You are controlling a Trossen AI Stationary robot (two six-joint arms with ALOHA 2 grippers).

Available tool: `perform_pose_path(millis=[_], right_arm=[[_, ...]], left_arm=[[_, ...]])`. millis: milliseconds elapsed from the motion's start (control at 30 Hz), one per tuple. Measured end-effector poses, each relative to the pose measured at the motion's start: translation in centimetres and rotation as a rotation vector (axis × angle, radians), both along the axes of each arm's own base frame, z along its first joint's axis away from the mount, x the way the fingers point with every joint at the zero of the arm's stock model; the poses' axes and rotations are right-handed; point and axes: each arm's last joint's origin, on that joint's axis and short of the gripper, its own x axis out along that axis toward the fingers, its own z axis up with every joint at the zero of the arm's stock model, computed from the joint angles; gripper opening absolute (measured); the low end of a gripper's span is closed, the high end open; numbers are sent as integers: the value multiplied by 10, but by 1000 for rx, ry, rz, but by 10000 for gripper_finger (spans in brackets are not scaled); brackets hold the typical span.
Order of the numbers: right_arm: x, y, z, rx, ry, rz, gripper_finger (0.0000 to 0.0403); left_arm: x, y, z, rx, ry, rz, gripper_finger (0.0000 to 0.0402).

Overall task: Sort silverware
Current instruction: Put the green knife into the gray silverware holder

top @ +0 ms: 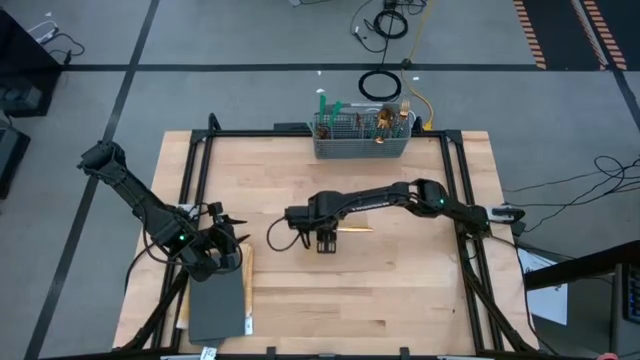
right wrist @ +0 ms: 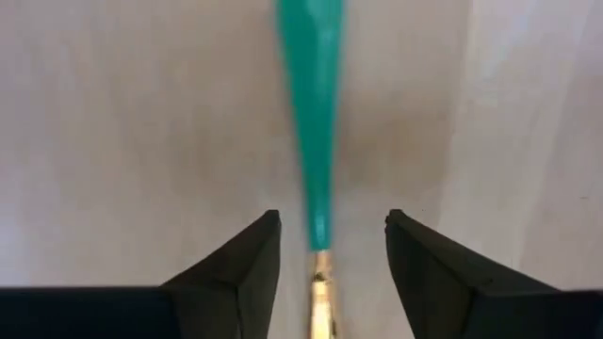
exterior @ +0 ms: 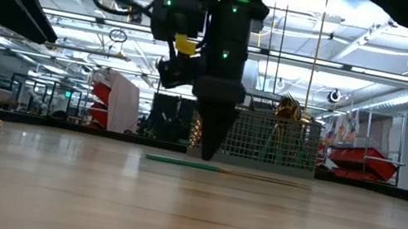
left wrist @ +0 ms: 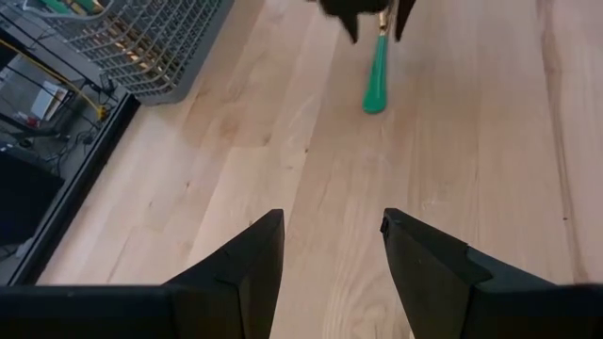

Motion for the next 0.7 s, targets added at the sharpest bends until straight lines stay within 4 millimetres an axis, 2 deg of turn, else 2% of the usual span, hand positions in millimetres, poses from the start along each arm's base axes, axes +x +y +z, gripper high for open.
perform_pose_path(millis=[200, 533, 633, 700], right_arm=[[-4, -18, -13, 7, 12, -37, 182], [-14, -8, -47, 37, -1, -23, 173], [-16, -8, -52, 49, -10, -7, 141], [-17, -9, -55, 74, -14, 1, 91]], left_arm=[[0, 0, 0, 0, 0, 0, 190], [0, 1, 1, 36, -24, 18, 190], [0, 2, 1, 44, -31, 24, 190], [0, 2, 1, 43, -33, 26, 190]])
